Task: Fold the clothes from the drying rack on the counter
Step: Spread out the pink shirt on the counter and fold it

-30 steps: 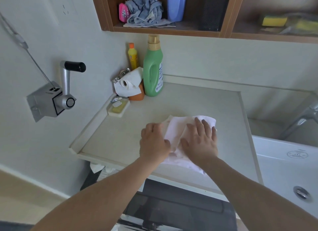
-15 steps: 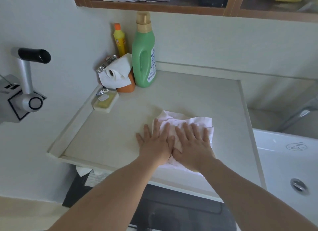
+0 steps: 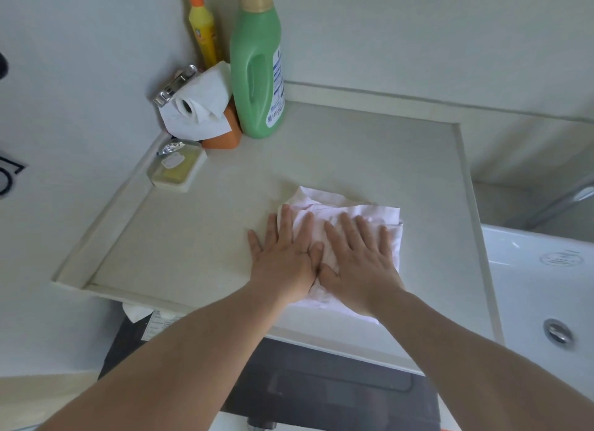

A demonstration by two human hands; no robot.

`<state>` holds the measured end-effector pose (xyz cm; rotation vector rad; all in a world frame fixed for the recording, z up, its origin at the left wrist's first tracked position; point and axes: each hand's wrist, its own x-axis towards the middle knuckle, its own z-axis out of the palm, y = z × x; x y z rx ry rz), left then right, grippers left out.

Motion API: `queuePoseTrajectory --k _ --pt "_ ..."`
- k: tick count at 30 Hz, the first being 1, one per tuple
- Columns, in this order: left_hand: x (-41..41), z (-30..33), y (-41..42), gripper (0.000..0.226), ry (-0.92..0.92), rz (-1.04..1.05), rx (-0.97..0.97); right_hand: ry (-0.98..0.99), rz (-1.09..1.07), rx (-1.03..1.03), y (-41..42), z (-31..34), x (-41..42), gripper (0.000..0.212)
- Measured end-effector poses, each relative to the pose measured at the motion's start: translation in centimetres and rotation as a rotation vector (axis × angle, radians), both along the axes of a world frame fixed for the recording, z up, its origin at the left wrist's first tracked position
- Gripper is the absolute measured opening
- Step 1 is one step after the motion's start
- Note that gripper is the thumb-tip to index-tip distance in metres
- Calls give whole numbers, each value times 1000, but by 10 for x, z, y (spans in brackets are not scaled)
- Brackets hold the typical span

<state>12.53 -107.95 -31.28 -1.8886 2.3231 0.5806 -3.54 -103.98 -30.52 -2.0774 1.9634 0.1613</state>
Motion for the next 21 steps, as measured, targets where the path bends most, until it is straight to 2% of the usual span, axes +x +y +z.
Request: queuePoseTrajectory --k 6,9,13,16,17,19,21 --pt "-1 2 0 61 0 1 -1 -63 18 4 -2 3 -4 73" --pt "-3 2 1 62 -16 1 -25 -114 -18 -97 5 6 -4 77" --pt "-4 2 12 68 -51 55 -142 -204 -350 -381 19 3 1 65" --pt "-7 21 27 86 -85 217 -276 -338 -648 -329 32 13 -3 58" --pt "-6 24 29 93 -53 275 -229 -388 -715 -278 34 12 -5 58" --pt "-6 39 26 103 135 422 -45 -556 -799 -187 38 23 -15 63" --pt "-4 55 22 91 350 564 155 -762 -908 -96 39 38 -22 70"
